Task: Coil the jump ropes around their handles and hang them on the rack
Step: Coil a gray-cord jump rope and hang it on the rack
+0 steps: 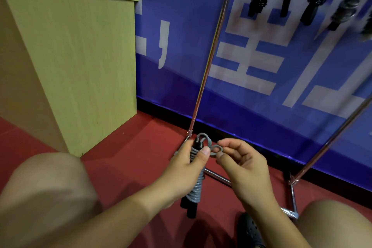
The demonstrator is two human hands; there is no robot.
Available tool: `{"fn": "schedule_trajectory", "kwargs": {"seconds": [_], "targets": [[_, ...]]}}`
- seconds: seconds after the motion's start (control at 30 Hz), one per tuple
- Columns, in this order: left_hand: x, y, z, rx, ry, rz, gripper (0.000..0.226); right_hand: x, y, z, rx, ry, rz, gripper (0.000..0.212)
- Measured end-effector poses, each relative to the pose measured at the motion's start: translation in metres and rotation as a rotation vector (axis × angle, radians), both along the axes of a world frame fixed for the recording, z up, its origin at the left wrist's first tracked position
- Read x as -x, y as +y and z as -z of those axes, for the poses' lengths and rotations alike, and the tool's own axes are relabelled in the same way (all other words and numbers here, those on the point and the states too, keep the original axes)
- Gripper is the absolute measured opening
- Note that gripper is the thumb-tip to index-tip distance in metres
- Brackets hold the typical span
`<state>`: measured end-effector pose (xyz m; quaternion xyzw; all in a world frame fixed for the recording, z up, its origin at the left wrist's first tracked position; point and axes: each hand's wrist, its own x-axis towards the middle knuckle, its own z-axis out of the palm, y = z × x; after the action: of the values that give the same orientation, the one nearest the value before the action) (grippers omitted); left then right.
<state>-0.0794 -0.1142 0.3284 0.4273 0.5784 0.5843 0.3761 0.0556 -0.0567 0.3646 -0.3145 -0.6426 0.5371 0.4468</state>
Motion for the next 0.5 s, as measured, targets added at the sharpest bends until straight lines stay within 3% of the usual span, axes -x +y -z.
{"fn": "schedule_trajectory", "kwargs": {"seconds": [0.27,0.5], "targets": [[0.0,-0.009,-0.004,-0.047,0.195,0.086,0.014,0.0,0.002,0.007,-0.019,-0.07,-0.017,0.024],[-0.001,-0.009,-0.004,-0.082,0.276,0.117,0.013,0.004,0.009,0.013,0.223,0.062,-0.025,0.016]]}}
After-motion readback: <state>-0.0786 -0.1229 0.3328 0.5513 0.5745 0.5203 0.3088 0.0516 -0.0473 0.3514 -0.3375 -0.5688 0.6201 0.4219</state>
